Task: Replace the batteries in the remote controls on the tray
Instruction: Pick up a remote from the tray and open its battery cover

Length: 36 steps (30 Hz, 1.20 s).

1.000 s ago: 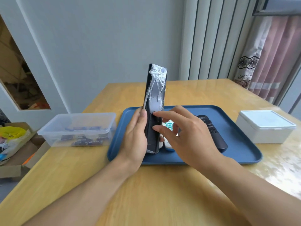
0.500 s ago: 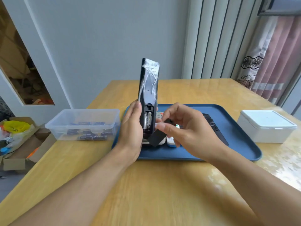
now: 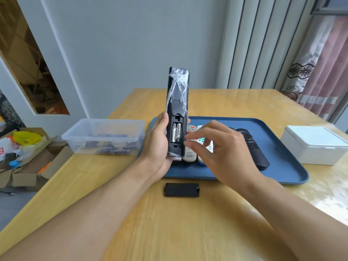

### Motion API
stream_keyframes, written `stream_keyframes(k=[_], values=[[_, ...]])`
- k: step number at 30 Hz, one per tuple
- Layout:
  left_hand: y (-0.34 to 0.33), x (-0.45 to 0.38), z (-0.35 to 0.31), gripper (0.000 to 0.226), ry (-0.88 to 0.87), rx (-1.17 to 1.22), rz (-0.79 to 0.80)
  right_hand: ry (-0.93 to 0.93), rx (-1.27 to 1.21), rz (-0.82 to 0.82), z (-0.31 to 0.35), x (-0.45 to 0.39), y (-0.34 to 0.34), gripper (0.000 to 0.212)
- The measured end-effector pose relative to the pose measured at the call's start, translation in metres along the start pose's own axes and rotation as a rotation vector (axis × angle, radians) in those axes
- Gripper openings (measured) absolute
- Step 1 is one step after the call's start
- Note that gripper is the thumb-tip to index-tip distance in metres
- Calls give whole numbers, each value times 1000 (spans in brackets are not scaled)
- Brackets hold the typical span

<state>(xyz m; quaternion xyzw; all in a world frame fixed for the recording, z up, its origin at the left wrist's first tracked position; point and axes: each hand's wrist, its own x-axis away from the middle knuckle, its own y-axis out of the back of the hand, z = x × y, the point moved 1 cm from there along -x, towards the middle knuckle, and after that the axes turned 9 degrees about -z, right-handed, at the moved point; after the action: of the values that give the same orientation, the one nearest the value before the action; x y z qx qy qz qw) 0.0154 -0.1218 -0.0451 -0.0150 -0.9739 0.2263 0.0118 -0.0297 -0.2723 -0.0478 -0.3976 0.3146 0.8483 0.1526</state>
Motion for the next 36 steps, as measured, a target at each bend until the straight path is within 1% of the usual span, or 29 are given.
stream_keyframes(k=[2,4,8,10,13,18,22,26,28,30,33,36], values=[[-4,3,4,44,24,-30,64,37,31,-25,-1,1,-2,10],[-6,6,8,43,39,-43,111,69,38,-15,-1,2,-3,11],[-8,7,11,44,54,-27,137,103,42,-3,-4,0,-1,9],[-7,7,11,44,61,-26,146,186,119,-6,-2,-2,1,7],[-7,7,13,44,60,-40,156,359,242,-12,2,-5,3,8],[-7,7,12,46,76,-27,124,478,301,-29,3,-8,4,7],[-7,7,11,48,111,-14,75,523,308,-90,3,-6,-2,12],[-5,5,8,54,169,11,37,560,334,-163,4,-4,-7,17],[-5,5,6,55,167,8,35,526,331,-157,4,-4,-9,16],[-6,7,4,51,135,-2,32,412,242,-114,4,-3,-10,14],[-9,11,5,39,50,-19,56,142,68,-23,9,1,-8,14],[-11,14,7,36,-20,-8,87,-162,-46,38,16,3,-6,12]])
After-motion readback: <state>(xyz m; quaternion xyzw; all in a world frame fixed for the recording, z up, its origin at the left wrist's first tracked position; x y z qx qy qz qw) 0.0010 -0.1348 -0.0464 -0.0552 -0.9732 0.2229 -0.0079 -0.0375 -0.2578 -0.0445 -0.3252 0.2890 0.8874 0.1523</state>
